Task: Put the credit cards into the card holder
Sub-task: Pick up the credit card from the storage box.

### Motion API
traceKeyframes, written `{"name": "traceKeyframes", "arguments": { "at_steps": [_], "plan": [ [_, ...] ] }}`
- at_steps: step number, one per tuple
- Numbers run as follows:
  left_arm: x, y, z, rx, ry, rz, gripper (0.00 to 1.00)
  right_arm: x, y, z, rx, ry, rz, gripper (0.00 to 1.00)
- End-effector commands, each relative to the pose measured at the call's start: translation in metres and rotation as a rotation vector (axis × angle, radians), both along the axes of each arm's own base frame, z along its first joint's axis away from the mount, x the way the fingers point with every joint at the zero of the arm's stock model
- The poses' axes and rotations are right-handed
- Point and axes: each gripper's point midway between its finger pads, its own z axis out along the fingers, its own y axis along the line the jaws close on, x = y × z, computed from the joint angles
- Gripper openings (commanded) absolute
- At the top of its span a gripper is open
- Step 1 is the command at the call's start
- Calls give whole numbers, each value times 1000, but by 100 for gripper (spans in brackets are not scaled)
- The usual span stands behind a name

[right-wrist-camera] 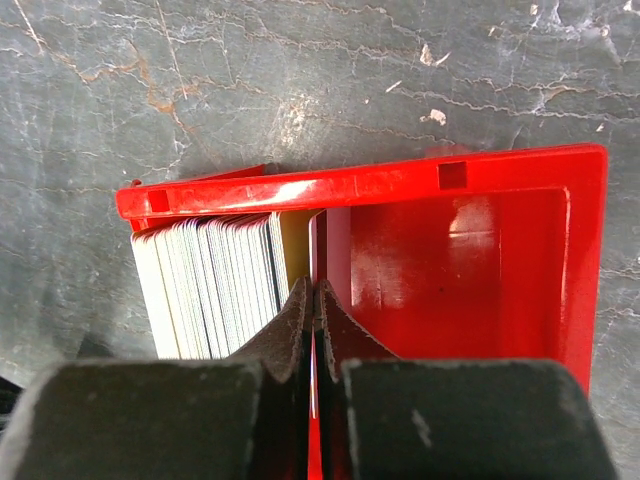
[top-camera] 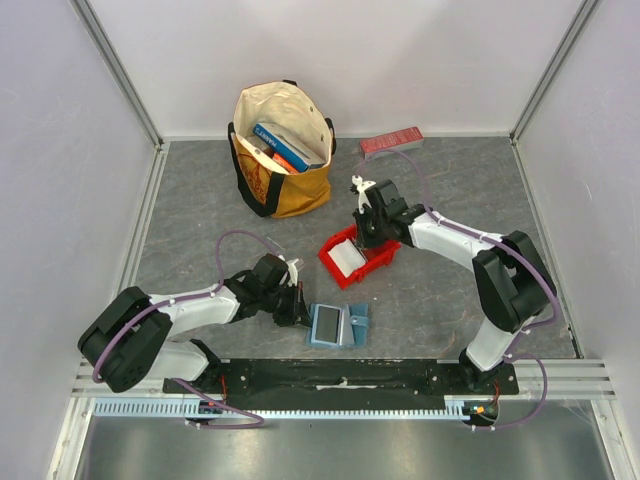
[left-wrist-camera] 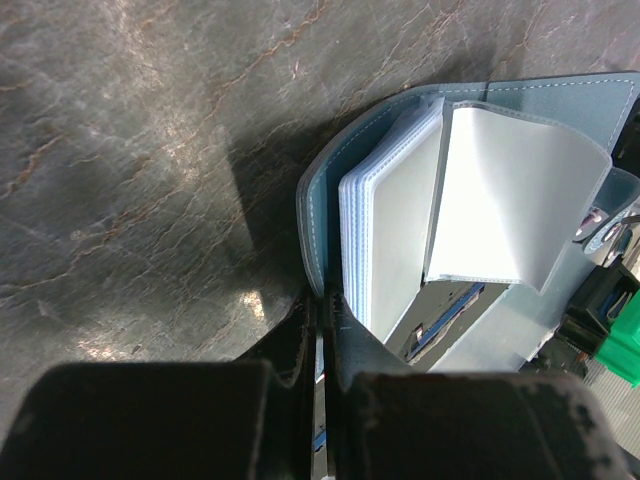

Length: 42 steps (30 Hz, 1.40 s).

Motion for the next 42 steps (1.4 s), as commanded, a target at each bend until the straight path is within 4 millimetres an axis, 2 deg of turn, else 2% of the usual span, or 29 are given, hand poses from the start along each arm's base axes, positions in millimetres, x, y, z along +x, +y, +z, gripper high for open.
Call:
{"name": "traceKeyframes", "arguments": {
  "at_steps": [1,7,15,18,22,24,26,33,38,42],
  "plan": [
    [6,-8,8,-35,-52,-46,2,-3,-15,-18,-158,6,-10,4],
    [6,-9,8,-35,-52,-46,2,-4,-17,-23,-202,-1,-13,6],
    [6,-9,8,-35,-53,-47,2,-5,-17,-21,-207,-7,-3,16],
    [6,-9,8,-36,-52,-45,2,-8,-15,-23,-198,3,10,17],
    [5,-8,8,-34,-48,-46,2,-7,-13,-22,-193,-2,10,12],
    [6,-8,9,-35,-53,-47,2,-5,-12,-17,-185,-12,8,4],
    [5,-8,9,-35,-53,-47,2,-1,-11,-8,-179,-36,7,0],
    [5,-7,14,-42,-65,-44,2,19,-21,44,-198,-172,-53,0],
    [4,-6,17,-49,-73,-39,2,18,-25,83,-155,-251,-80,0],
    [4,-5,19,-56,-77,-32,2,11,-29,99,-120,-269,-115,0]
  ]
}}
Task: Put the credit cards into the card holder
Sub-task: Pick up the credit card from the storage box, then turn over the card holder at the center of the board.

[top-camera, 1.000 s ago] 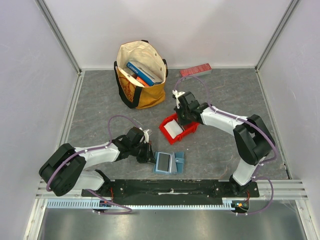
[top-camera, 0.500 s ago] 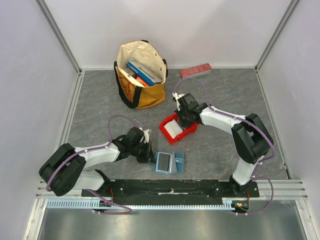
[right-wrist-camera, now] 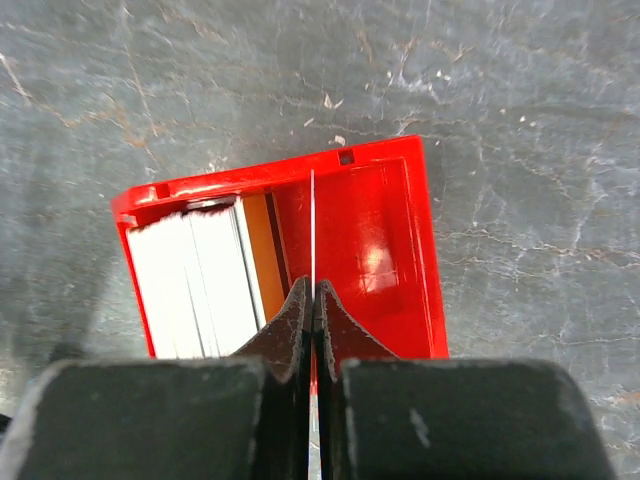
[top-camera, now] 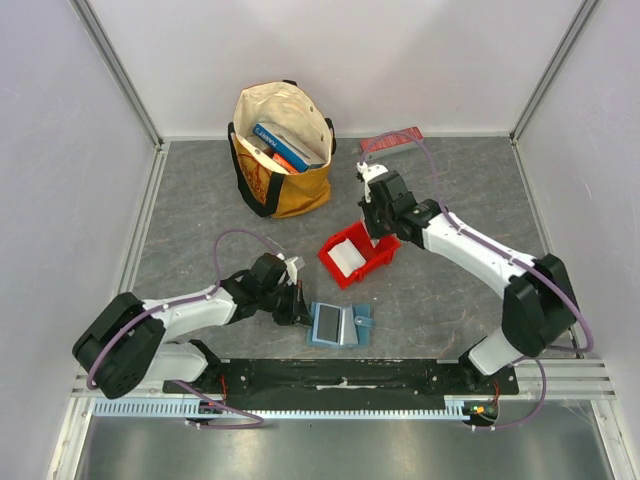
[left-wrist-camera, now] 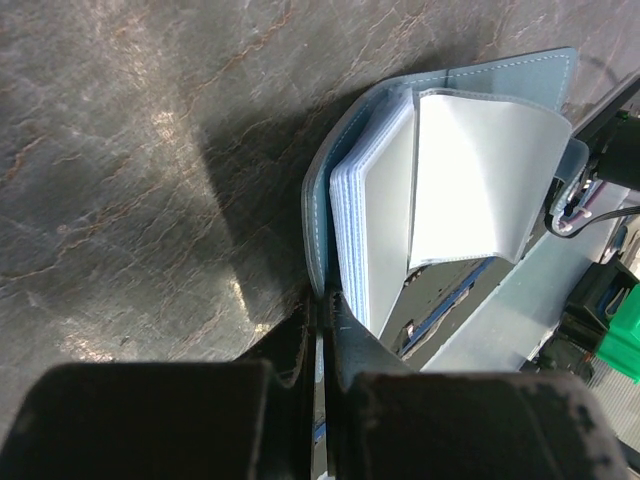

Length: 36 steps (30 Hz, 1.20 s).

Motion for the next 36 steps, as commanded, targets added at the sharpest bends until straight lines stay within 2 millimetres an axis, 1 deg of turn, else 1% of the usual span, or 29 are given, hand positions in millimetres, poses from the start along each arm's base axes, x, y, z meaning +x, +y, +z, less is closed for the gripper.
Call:
{"name": "traceKeyframes", "arguments": {
  "at_steps": [1,4,5,8,9,11,12,13,14,17,18,19,21,23,25,28,36],
  "plan": [
    [1,-3,10,-34,-47,-26,2,-1,-3,47,74,-90,-45,0],
    [1,-3,12,-44,-48,-17,2,-22,9,60,228,-60,-58,0],
    [0,-4,13,-50,-49,-17,2,-30,13,61,274,-50,-69,0],
    [-1,-4,16,-63,-48,-11,2,-63,29,65,400,-48,-135,0],
    [-1,-4,18,-71,-50,-8,2,-74,37,66,461,-46,-160,0],
    [-2,-5,20,-82,-48,-4,2,-97,49,63,569,-42,-199,0],
    [-3,-5,22,-88,-49,-1,2,-107,57,65,623,-54,-207,0],
    [-3,-5,22,-91,-50,0,2,-117,60,56,634,-48,-234,0],
    [-4,-4,22,-91,-45,3,2,-128,70,55,655,-52,-233,0],
    [-5,-4,21,-93,-32,11,2,-157,92,47,639,-104,-244,0],
    [-6,-3,22,-95,-29,13,2,-160,96,44,636,-111,-261,0],
    [-6,-3,21,-93,-26,18,2,-168,105,44,638,-118,-260,0],
    [-7,-2,21,-95,-24,27,2,-180,116,40,635,-153,-283,0],
    [-7,-2,21,-97,-18,39,2,-189,127,34,634,-162,-297,0],
    [-6,-2,23,-103,-21,47,2,-194,133,30,616,-179,-304,0],
    [-7,-2,24,-106,-21,51,2,-196,135,23,583,-202,-313,0],
    [-9,1,22,-104,-17,59,2,-198,132,4,527,-191,-317,0]
  ]
}}
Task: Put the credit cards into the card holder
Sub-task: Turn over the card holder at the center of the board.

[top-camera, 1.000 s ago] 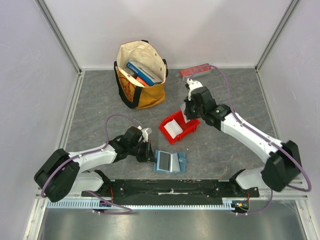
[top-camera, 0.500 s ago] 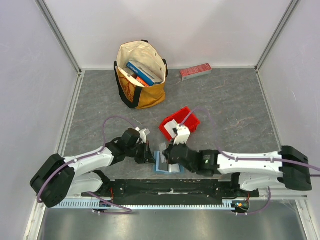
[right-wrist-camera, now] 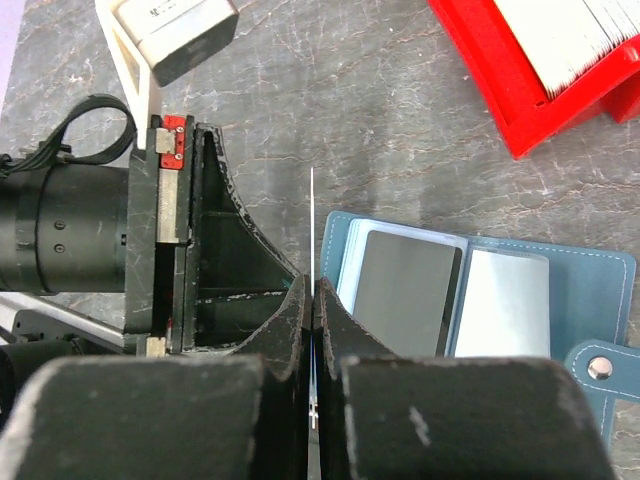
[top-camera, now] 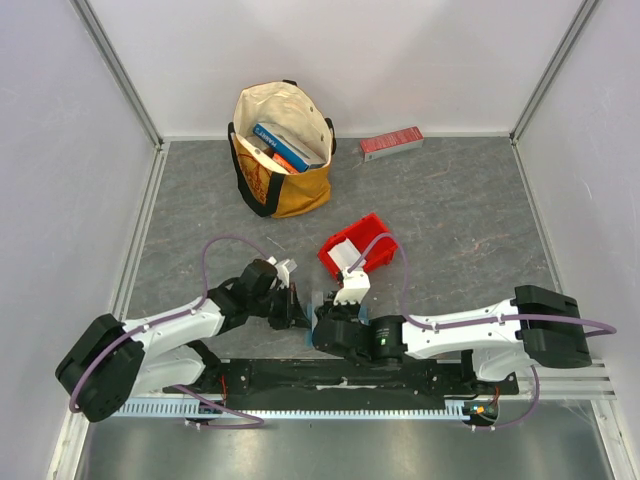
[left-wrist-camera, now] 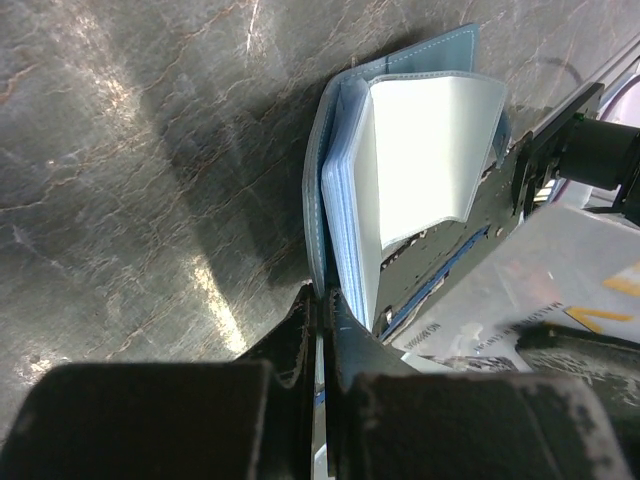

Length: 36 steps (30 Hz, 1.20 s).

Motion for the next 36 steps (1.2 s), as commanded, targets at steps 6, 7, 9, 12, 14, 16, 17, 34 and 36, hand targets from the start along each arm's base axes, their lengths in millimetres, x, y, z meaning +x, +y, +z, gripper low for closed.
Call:
{"name": "traceKeyframes", "arguments": {
  "at_steps": [6,7,9,12,14,16,17,34,36],
  "plan": [
    [0,-4,7,-39,-5,10,2,6,2,1,8,-17,-59,0],
    [0,-4,8,-43,-8,9,2,6,3,0,4,-16,-57,0],
    [0,-4,8,-42,-7,9,2,5,4,-2,-9,-15,-51,0],
    [0,-4,7,-41,-6,9,2,5,5,-7,-21,-10,-47,0],
    [-1,-4,7,-42,-5,8,2,4,6,-10,-31,-7,-43,0],
    [-1,-4,7,-43,-7,7,2,4,6,-12,-37,-5,-42,0],
    [-1,-4,7,-41,-6,7,2,4,6,-13,-43,-5,-41,0],
    [1,-2,6,-26,-16,11,2,4,-13,-13,-184,-23,-53,0],
    [0,-1,4,-19,-14,11,2,4,-17,-14,-189,-20,-60,0]
  ]
}}
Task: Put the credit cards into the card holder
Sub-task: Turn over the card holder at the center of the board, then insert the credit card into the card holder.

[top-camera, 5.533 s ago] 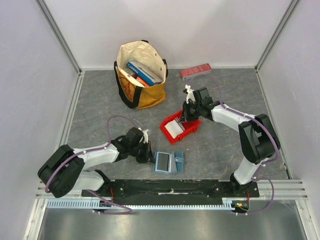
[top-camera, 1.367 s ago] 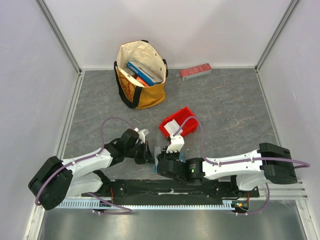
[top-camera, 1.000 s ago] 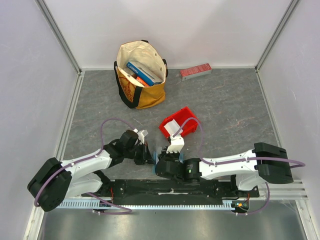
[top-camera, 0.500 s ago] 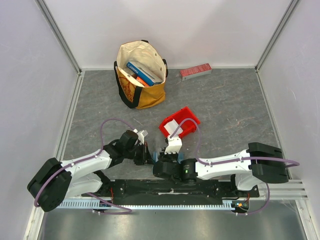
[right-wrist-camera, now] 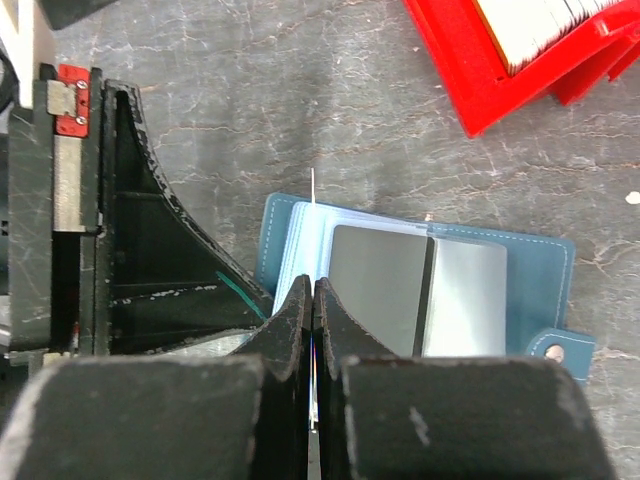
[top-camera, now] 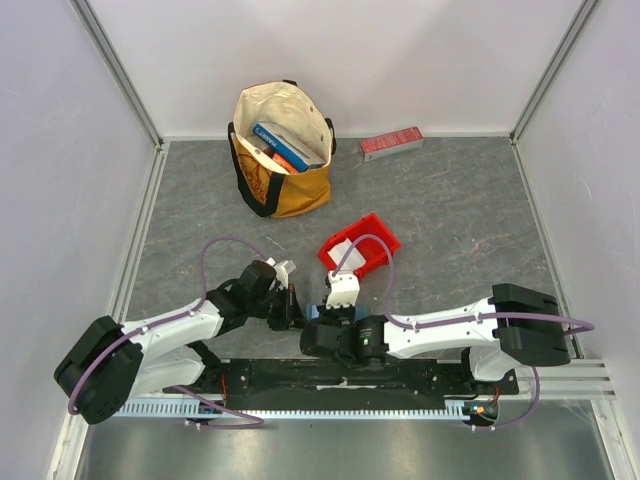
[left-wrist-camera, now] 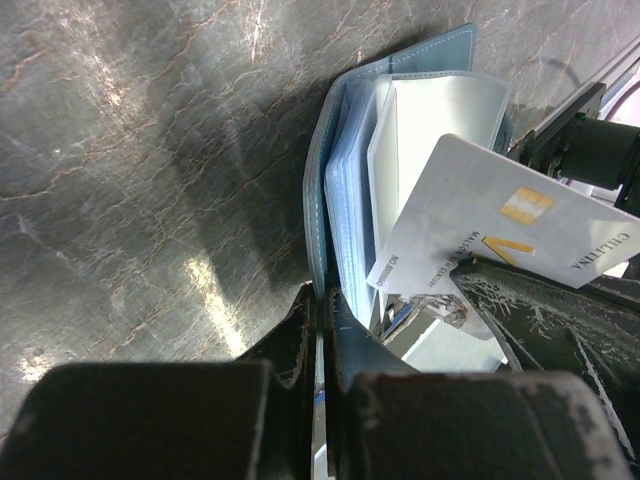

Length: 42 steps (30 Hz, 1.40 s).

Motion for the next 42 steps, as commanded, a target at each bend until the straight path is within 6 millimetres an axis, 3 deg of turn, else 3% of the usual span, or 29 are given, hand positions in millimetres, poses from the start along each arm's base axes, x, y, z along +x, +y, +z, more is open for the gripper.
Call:
{"name": "traceKeyframes", "arguments": {
  "at_steps": [1,10,18,21,27,32,42],
  "plan": [
    [3,-3,6,-17,-18,3,2,5,-11,15,9,-39,-47,0],
    [2,1,-3,19,-11,7,2,5,-42,15,-16,-37,-89,0],
    [2,6,-15,54,-8,14,2,-9,-70,-17,-15,62,-84,0],
    [2,7,-20,61,-1,18,2,-16,-70,-21,29,109,-50,0],
    [2,8,-26,67,8,24,2,-18,-47,7,339,140,49,0],
    [4,5,-26,49,5,35,2,-13,-39,13,485,194,105,0],
    [3,6,-27,46,13,49,2,-10,-38,-18,529,284,60,0]
  ]
}}
